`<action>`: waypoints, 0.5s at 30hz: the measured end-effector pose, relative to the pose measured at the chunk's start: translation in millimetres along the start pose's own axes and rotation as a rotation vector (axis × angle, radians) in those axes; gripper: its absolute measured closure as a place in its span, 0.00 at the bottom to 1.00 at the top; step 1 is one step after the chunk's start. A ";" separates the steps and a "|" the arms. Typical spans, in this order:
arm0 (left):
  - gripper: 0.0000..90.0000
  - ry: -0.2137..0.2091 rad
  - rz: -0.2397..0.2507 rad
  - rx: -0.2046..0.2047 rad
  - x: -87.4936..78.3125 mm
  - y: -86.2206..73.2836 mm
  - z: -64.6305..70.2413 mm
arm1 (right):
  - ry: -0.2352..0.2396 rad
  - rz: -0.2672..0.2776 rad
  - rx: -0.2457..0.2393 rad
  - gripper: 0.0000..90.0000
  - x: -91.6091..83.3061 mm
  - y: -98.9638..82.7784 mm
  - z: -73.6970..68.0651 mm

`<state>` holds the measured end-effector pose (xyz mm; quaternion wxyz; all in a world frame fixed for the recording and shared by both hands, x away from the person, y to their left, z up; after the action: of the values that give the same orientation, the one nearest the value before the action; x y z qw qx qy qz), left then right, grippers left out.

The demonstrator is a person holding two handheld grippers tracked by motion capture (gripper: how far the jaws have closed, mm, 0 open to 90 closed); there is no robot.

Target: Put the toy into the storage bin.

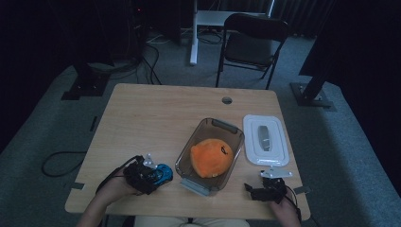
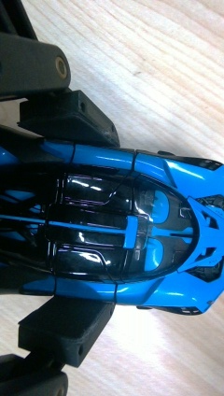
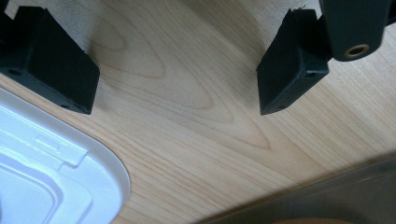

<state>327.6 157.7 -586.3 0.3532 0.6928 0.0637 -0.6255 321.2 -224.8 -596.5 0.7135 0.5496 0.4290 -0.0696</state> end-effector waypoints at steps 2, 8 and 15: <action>0.28 0.002 0.001 -0.006 0.6 1.5 0.3 | -0.002 -0.001 0.001 0.14 0.1 0.0 0.1; 0.29 0.012 -0.011 -0.022 -1.1 1.7 -1.6 | -0.005 -0.004 0.001 0.14 0.3 0.4 -0.2; 0.32 0.036 0.020 -0.074 -11.1 3.1 -10.9 | 0.035 0.051 0.053 0.14 -5.5 11.8 -3.1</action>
<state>335.9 165.5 -575.2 0.3834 0.6910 0.0861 -0.6068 322.8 -219.6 -584.3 0.6927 0.5801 0.4252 -0.0528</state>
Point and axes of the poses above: each handheld gripper's, and its own axes: x roughly forward along the jaws, y roughly out of its top, z roughly to its right, the point moved 10 cm from there along x, roughly forward along the jaws, and after that the axes turned 3 degrees about -y, right-handed, at the moved point
